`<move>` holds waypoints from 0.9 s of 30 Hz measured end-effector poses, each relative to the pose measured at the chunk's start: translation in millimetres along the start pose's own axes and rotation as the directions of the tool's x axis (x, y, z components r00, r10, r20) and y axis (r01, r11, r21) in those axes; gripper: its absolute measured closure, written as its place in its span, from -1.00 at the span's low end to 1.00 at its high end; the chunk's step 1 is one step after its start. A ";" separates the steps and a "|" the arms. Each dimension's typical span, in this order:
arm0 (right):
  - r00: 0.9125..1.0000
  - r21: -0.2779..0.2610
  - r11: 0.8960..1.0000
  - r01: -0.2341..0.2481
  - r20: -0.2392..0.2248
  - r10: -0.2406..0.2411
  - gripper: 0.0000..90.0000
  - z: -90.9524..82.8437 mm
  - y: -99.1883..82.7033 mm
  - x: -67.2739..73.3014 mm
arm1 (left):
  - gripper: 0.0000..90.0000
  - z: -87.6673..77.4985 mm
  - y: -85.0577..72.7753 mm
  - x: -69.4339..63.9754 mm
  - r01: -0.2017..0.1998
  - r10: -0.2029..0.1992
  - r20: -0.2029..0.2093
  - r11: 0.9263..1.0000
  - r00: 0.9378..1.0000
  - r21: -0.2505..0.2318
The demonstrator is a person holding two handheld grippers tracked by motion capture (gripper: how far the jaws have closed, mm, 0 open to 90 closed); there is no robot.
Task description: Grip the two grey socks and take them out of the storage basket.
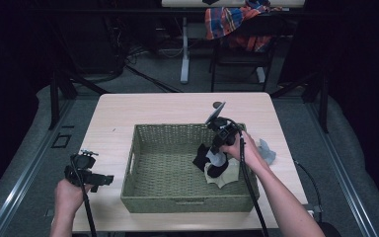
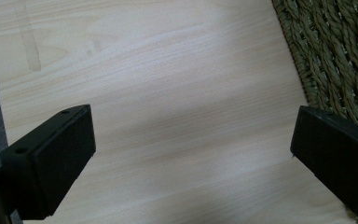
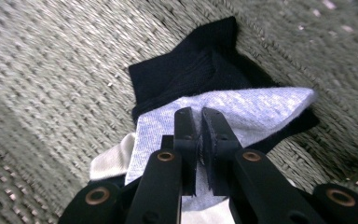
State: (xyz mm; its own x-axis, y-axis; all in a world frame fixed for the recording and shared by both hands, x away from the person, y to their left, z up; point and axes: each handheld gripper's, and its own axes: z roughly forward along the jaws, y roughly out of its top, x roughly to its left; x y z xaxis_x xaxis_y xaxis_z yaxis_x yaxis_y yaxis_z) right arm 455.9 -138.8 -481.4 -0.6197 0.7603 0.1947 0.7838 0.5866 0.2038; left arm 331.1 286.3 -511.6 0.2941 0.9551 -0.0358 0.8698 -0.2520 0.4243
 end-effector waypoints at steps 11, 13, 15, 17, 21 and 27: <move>0.999 -0.102 0.994 0.044 -0.023 -0.047 0.91 -44.9 -10.7 -1.2 | -1.00 -0.2 -0.1 0.4 0.002 -0.002 -0.004 1.000 1.000 -0.002; 0.999 -0.124 0.992 0.033 -0.023 -0.036 0.91 -47.5 -12.3 -0.7 | -1.00 -0.2 -0.1 0.3 0.002 -0.002 -0.003 1.000 1.000 -0.002; 0.998 -0.139 0.989 0.048 -0.027 -0.052 0.91 -55.8 -14.3 -1.9 | -1.00 -0.1 0.0 0.0 0.001 -0.001 -0.003 1.000 1.000 -0.003; 0.998 -0.161 0.986 0.048 -0.030 -0.053 0.91 -65.4 -17.0 -1.4 | -1.00 -0.1 0.1 -0.1 0.000 0.000 -0.003 1.000 1.000 -0.002; 0.998 -0.175 0.983 0.053 -0.033 -0.060 0.91 -76.8 -19.8 -2.1 | -1.00 -0.2 -0.1 0.1 0.001 -0.001 -0.003 1.000 1.000 -0.003; 0.998 -0.205 0.978 0.047 -0.040 -0.056 0.90 -88.2 -23.9 -2.0 | -1.00 -0.3 -0.1 0.2 0.002 -0.002 -0.005 1.000 1.000 -0.003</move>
State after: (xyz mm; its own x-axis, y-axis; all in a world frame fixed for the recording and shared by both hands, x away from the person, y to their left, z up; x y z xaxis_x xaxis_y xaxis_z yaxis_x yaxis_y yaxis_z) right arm 434.7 -178.9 -402.1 -0.6641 0.7142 0.2211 0.7286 0.5520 0.4055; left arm 330.9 286.6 -511.5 0.2904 0.9564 -0.0320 0.8690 -0.2496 0.4273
